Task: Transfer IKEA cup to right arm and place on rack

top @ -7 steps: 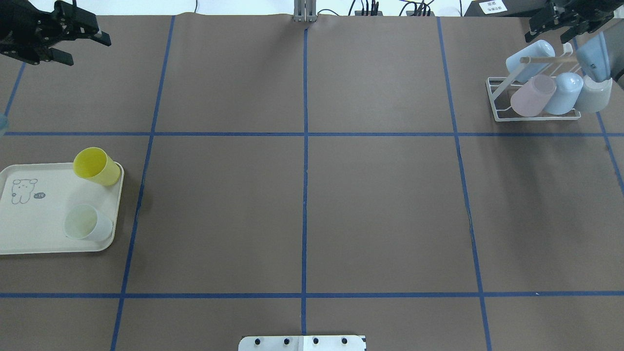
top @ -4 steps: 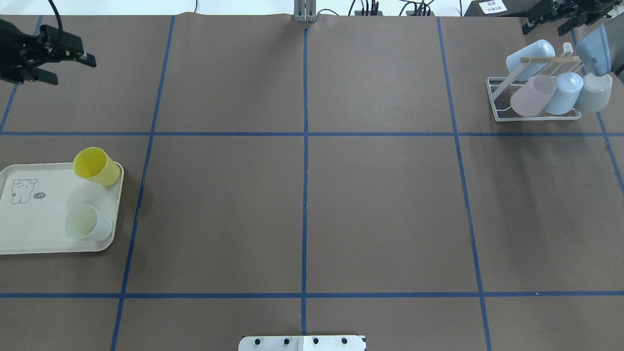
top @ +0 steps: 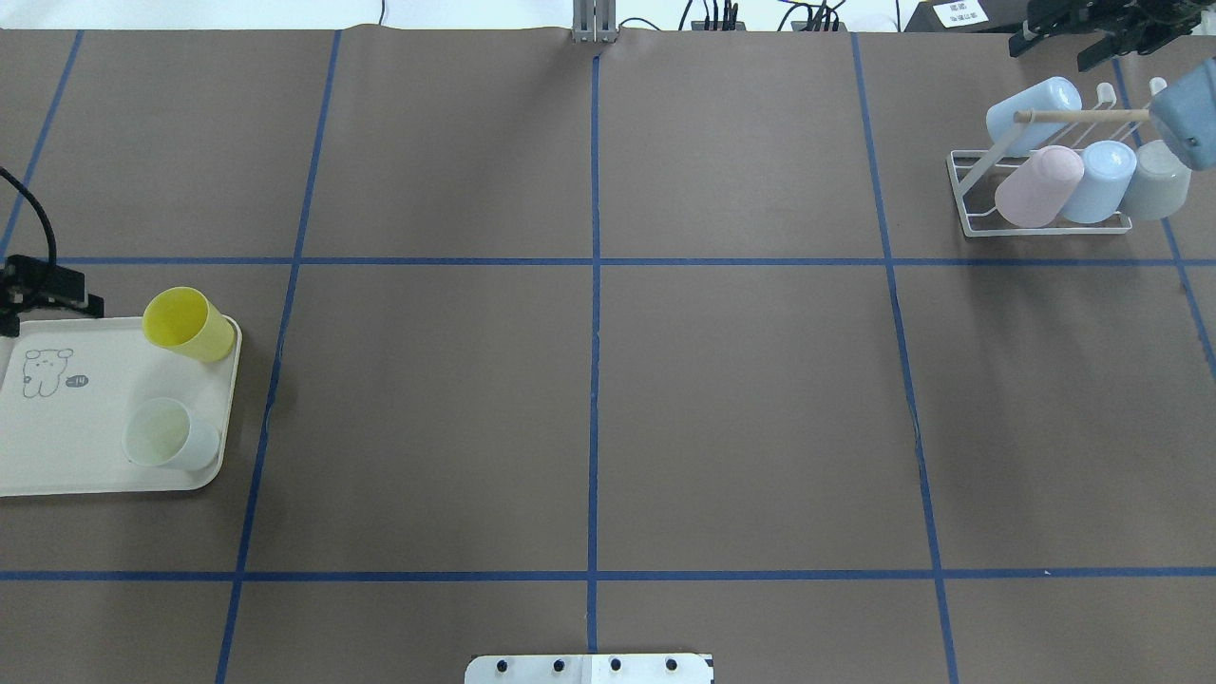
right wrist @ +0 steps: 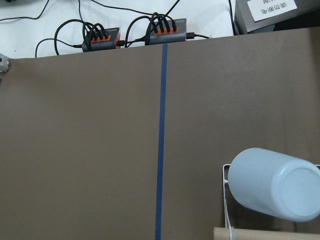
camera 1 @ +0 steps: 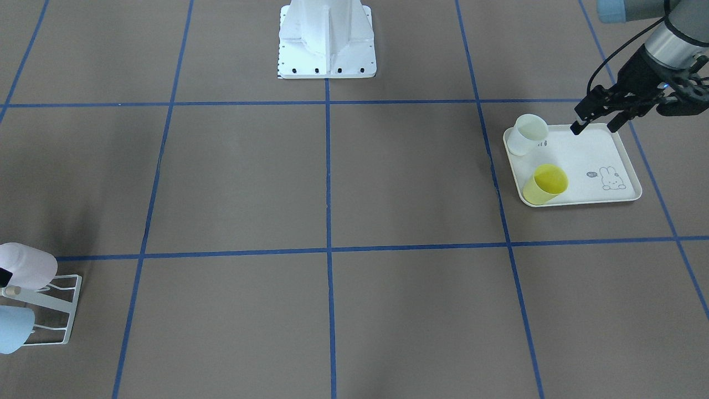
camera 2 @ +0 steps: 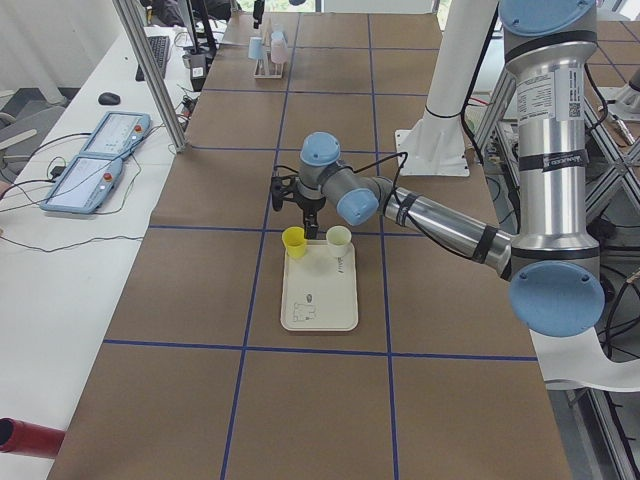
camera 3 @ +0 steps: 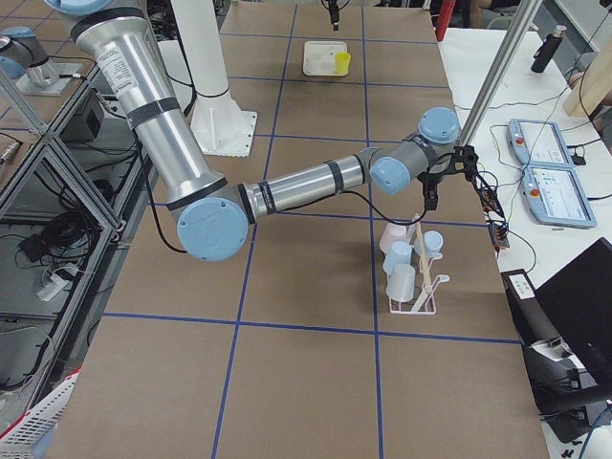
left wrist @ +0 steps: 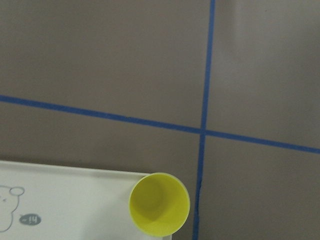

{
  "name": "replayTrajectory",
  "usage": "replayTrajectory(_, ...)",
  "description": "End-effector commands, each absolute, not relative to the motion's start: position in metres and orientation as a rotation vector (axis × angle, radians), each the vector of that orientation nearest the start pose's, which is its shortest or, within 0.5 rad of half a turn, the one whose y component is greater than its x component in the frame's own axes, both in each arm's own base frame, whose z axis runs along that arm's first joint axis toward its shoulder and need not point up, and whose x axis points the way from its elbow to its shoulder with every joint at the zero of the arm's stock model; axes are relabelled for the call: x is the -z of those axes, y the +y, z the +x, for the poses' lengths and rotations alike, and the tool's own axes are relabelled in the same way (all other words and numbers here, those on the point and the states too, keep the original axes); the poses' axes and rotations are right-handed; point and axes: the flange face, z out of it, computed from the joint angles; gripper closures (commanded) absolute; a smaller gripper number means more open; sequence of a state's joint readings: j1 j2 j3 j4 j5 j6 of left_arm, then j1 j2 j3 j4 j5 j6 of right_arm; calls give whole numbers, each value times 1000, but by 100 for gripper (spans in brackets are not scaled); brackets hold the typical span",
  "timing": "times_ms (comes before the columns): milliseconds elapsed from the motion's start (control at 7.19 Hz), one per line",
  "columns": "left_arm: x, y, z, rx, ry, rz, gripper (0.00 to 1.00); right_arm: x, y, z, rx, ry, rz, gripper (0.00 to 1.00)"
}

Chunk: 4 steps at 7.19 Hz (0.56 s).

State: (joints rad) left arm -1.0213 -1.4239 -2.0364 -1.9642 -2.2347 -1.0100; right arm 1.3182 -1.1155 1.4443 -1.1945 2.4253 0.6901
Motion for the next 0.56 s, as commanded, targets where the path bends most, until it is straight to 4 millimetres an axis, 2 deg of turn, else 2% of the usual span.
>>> replayTrajectory(0,-477,-389,199,140,901,-44,0,-398,-662,-116,-84,-1039,217,0)
replayTrajectory(139,-490,-386,214,120,883,-73,0,-400,-661,-116,-85,-1039,215,0)
replayTrajectory(278,-495,-382,225,100,873,-90,1,-400,-660,-121,-79,-1039,210,0)
replayTrajectory(417,-498,-377,235,83,859,-90,6,-400,-660,-124,-75,-1039,208,1)
